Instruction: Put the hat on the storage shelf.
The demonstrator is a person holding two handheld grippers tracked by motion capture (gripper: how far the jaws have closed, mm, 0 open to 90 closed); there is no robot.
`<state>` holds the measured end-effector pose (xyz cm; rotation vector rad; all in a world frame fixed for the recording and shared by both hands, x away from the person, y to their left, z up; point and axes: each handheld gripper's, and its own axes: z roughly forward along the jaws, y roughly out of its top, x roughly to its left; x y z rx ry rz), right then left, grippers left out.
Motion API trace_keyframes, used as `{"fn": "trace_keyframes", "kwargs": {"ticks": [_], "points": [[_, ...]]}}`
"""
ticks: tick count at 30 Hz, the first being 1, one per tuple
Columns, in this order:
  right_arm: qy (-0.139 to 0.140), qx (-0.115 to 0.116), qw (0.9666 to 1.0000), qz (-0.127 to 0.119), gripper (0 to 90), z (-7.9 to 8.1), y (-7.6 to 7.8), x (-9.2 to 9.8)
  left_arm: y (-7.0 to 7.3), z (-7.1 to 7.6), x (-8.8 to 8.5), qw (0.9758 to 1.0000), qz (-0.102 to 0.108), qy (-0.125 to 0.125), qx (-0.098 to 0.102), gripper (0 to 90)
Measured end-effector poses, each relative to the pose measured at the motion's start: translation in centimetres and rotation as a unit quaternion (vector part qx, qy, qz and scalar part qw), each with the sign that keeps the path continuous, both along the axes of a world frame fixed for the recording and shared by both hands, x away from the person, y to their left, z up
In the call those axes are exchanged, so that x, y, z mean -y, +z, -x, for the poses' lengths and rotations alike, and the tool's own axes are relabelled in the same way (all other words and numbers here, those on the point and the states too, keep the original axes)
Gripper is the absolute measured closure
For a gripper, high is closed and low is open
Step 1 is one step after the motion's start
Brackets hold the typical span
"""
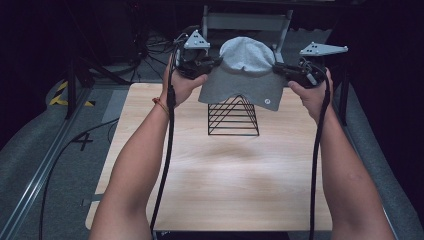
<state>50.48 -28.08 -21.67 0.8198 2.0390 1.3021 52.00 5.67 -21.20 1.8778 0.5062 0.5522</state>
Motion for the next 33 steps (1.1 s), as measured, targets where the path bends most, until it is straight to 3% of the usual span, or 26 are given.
{"fn": "trace_keyframes", "kwargs": {"ticks": [3, 12, 16, 20, 24, 30, 33], "points": [[0.001, 0.001, 1.0, 0.0, 84.3, 0.2, 0.2, 0.2, -0.2, 0.2, 0.1, 1.0, -0.003, -0.002, -0.003, 84.9], [0.009, -0.007, 0.9998, 0.014, 84.3, 0.9, -1.2, 0.2, -2.8, 0.7, -0.6, 0.9995, 0.01, -0.022, -0.019, 84.9], [0.013, -0.007, 0.9997, 0.018, 84.2, 1.2, -1.6, 0.1, -3.2, 0.8, -1.4, 0.999, 0.031, -0.02, -0.022, 84.9], [0.016, -0.008, 0.9997, 0.018, 84.2, 1.5, -1.6, -0.1, -3.4, 1.0, -1.4, 0.9996, 0.008, -0.02, -0.019, 84.9], [0.018, -0.012, 0.9992, 0.034, 84.2, 1.6, -2.4, -0.5, -4.7, 0.9, -1.1, 0.9995, -0.005, -0.017, -0.025, 84.8], [0.008, -0.028, 0.9988, 0.039, 84.1, 0.7, -4.6, -0.7, -7.4, -0.1, -0.5, 0.9992, -0.006, -0.009, -0.038, 84.6], [0.004, -0.041, 0.9985, 0.035, 84.1, 0.1, -5.7, -0.6, -8.9, -0.6, -0.5, 0.9984, 0.0, -0.009, -0.056, 84.6]]}}
